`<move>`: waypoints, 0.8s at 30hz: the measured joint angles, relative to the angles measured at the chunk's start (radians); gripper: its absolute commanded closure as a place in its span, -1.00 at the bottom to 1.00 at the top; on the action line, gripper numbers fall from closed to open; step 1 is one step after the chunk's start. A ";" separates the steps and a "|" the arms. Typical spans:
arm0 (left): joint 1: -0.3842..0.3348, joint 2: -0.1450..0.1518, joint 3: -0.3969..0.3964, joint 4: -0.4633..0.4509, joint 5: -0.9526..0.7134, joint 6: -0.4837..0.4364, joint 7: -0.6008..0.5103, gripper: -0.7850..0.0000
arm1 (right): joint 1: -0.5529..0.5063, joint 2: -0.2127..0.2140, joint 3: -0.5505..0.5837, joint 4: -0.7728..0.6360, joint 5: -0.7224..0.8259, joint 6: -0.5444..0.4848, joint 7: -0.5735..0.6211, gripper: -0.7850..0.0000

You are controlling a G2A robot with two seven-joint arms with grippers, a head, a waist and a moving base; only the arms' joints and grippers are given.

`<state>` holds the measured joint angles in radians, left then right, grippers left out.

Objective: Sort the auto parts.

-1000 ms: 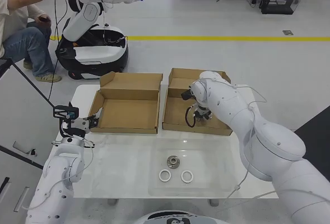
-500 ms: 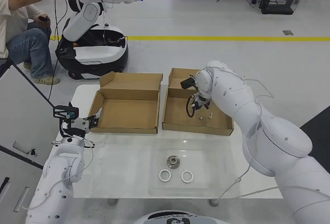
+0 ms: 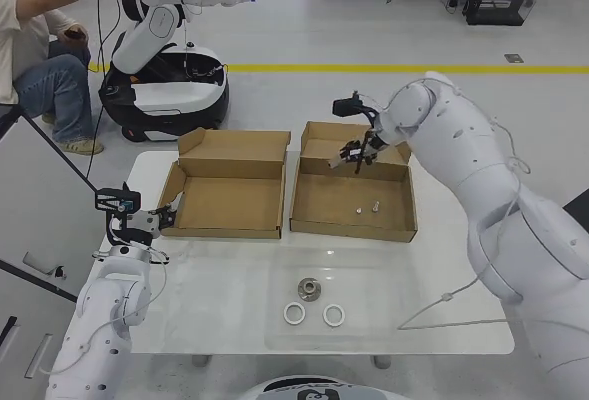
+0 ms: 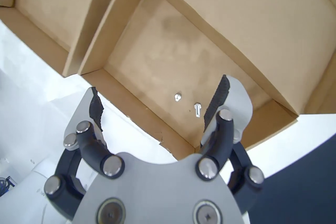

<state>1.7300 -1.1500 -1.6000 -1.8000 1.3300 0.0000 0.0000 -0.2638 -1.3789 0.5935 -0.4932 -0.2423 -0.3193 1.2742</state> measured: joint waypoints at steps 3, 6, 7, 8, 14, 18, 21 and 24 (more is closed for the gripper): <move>0.000 0.000 0.000 0.000 0.000 0.000 0.000 -1.00 | -0.041 0.061 0.081 -0.109 0.059 -0.012 0.051 -1.00; 0.000 0.000 0.000 0.000 0.000 0.000 0.000 -1.00 | -0.116 0.133 0.190 -0.268 0.117 0.008 0.114 -1.00; 0.000 0.000 0.000 0.000 0.000 0.000 0.000 -1.00 | -0.148 0.157 0.229 -0.325 0.135 0.022 0.136 -1.00; 0.000 0.000 0.000 0.000 0.000 0.000 0.000 -1.00 | -0.182 0.180 0.272 -0.388 0.146 0.039 0.156 -1.00; 0.000 0.000 0.000 0.000 0.000 0.000 0.000 -1.00 | -0.503 0.322 0.611 -0.869 0.237 0.201 0.264 -1.00; 0.000 0.000 0.000 0.000 0.000 0.000 0.000 -1.00 | -0.668 0.376 0.757 -1.059 0.343 0.253 0.262 -1.00; 0.000 0.000 0.000 0.000 0.000 0.000 0.000 -1.00 | -0.750 0.413 0.838 -1.123 0.430 0.270 0.262 -1.00; 0.000 0.000 0.000 0.000 0.000 0.000 0.000 -1.00 | -0.813 0.449 0.907 -1.136 0.517 0.279 0.262 -1.00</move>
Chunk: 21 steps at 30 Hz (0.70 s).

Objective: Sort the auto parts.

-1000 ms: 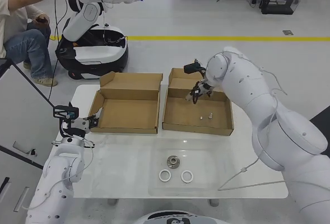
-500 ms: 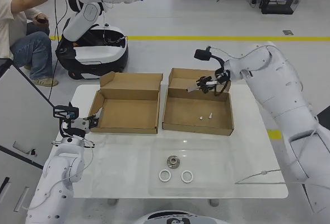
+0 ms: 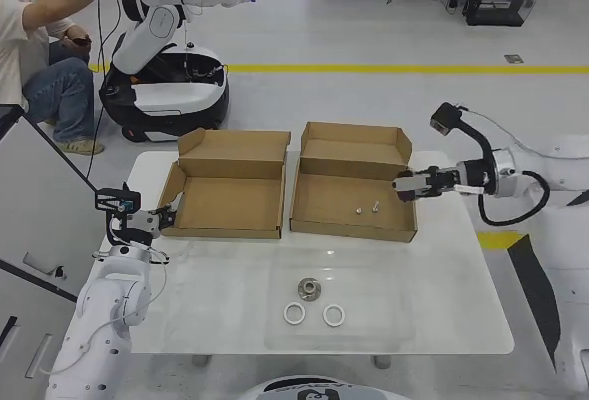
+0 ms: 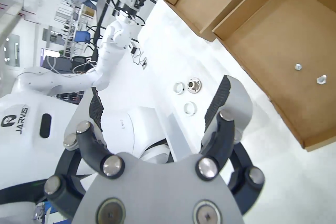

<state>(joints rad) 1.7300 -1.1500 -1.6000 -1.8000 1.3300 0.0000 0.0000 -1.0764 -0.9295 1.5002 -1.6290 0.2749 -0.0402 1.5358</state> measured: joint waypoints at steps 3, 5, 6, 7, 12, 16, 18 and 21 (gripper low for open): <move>0.000 0.000 0.000 0.000 0.000 0.000 0.000 -1.00 | -0.053 0.037 0.055 0.005 0.081 0.003 0.000 -1.00; 0.000 0.000 0.000 0.000 0.000 0.000 0.000 -1.00 | -0.081 0.058 0.084 0.012 0.128 0.005 0.000 -1.00; 0.000 0.000 0.000 0.000 0.000 0.000 0.000 -1.00 | -0.100 0.072 0.105 0.021 0.160 0.005 0.000 -1.00; 0.000 0.000 0.000 0.000 0.000 0.000 0.000 -1.00 | -0.114 0.082 0.120 0.029 0.185 0.004 0.000 -1.00; 0.000 0.000 0.000 0.000 0.000 0.000 0.000 -1.00 | -0.190 0.138 0.187 0.068 0.328 -0.013 0.000 -1.00; 0.000 0.000 0.000 0.000 0.000 0.000 0.000 -1.00 | -0.228 0.166 0.197 0.076 0.419 -0.038 0.000 -1.00; 0.000 0.000 0.000 0.000 0.000 0.000 0.000 -1.00 | -0.228 0.167 0.196 0.076 0.418 -0.039 0.000 -1.00; 0.000 0.000 0.000 0.000 0.000 0.000 0.000 -1.00 | -0.227 0.166 0.196 0.076 0.416 -0.038 0.000 -1.00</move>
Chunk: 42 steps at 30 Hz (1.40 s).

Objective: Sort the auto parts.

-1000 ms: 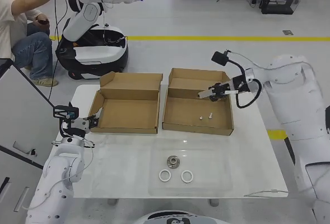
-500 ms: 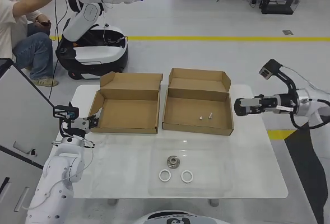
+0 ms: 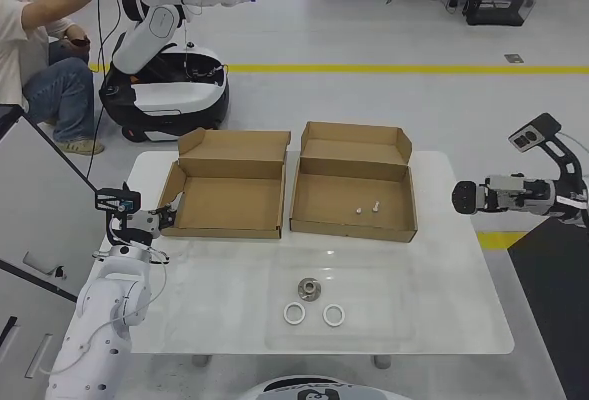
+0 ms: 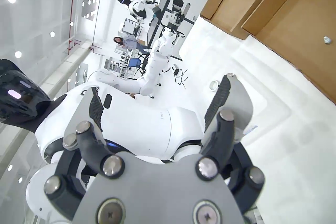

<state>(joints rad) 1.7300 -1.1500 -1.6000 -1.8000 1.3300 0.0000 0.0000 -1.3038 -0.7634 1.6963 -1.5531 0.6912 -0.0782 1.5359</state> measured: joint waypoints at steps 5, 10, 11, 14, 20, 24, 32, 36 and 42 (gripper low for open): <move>0.000 0.000 0.000 0.000 0.000 0.000 0.000 -1.00 | 0.000 0.000 0.000 0.000 0.000 0.000 0.000 -1.00; -0.012 0.002 0.005 -0.016 0.017 -0.028 -0.020 -1.00 | 0.000 0.000 0.000 0.000 0.000 0.000 0.000 -1.00; -0.018 0.003 0.008 -0.033 0.035 -0.049 -0.035 -1.00 | 0.000 0.000 0.000 0.000 0.000 0.000 0.000 -1.00; -0.039 0.010 0.018 -0.099 0.082 -0.142 -0.108 -1.00 | 0.000 0.000 0.000 0.000 0.000 0.000 0.000 -1.00; -0.123 0.019 0.094 -0.242 0.109 -0.365 -0.440 -1.00 | 0.000 0.000 0.000 0.000 0.000 0.000 0.000 -1.00; -0.215 0.020 0.157 -0.313 0.044 -0.469 -0.663 -1.00 | 0.000 0.000 0.000 0.000 0.000 0.000 0.000 -1.00; -0.348 0.019 0.292 -0.379 -0.072 -0.600 -0.926 -1.00 | 0.000 0.000 0.000 0.000 0.000 0.000 0.000 -1.00; -0.420 0.013 0.367 -0.371 -0.171 -0.598 -1.037 -1.00 | 0.000 0.000 0.000 0.000 0.000 0.000 0.000 -1.00; -0.522 0.000 0.503 -0.349 -0.278 -0.577 -1.151 -1.00 | 0.000 0.000 0.000 0.000 0.000 0.000 0.000 -1.00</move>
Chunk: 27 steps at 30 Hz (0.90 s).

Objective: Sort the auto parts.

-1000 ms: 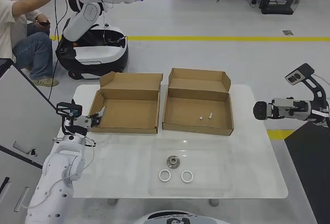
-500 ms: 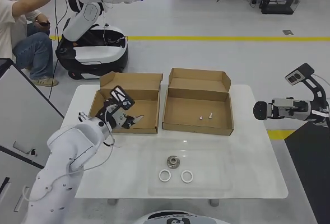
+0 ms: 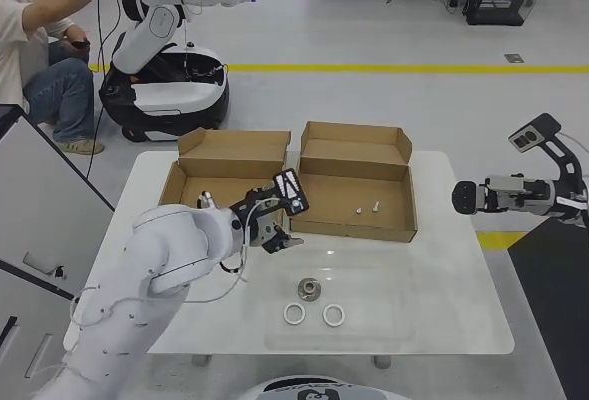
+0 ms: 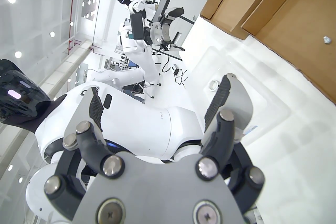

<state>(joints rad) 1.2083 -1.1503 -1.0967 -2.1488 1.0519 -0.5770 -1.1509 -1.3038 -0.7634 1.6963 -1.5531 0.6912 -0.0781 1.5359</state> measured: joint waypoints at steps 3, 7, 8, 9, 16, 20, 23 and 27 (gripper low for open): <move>-0.038 -0.007 0.060 0.019 -0.068 0.020 -0.031 -1.00 | 0.000 0.000 0.000 0.000 0.000 0.000 0.000 -1.00; -0.067 -0.012 0.105 0.033 -0.162 0.045 -0.078 -1.00 | 0.000 0.000 0.000 0.000 0.000 0.000 0.000 -1.00; -0.069 -0.012 0.106 0.033 -0.168 0.046 -0.080 -1.00 | 0.000 0.000 0.000 0.000 0.000 0.000 0.000 -1.00; -0.069 -0.012 0.106 0.032 -0.168 0.047 -0.080 -1.00 | 0.000 0.000 0.000 0.000 0.000 0.000 0.000 -1.00; -0.068 -0.012 0.105 0.032 -0.165 0.046 -0.079 -1.00 | 0.000 0.000 0.000 0.000 0.000 0.000 0.000 -1.00; -0.068 -0.012 0.105 0.032 -0.165 0.046 -0.079 -1.00 | 0.000 0.000 0.000 0.000 0.000 0.000 0.000 -1.00; -0.068 -0.012 0.105 0.032 -0.165 0.046 -0.078 -1.00 | 0.000 0.000 0.000 0.000 0.000 0.000 0.000 -1.00; -0.067 -0.010 0.107 0.035 -0.182 0.044 -0.024 -1.00 | 0.000 0.000 0.000 0.000 0.000 0.000 0.000 -1.00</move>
<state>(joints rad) 1.1411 -1.1603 -0.9892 -2.1133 0.8701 -0.5335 -1.1752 -1.3038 -0.7634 1.6963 -1.5531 0.6912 -0.0781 1.5359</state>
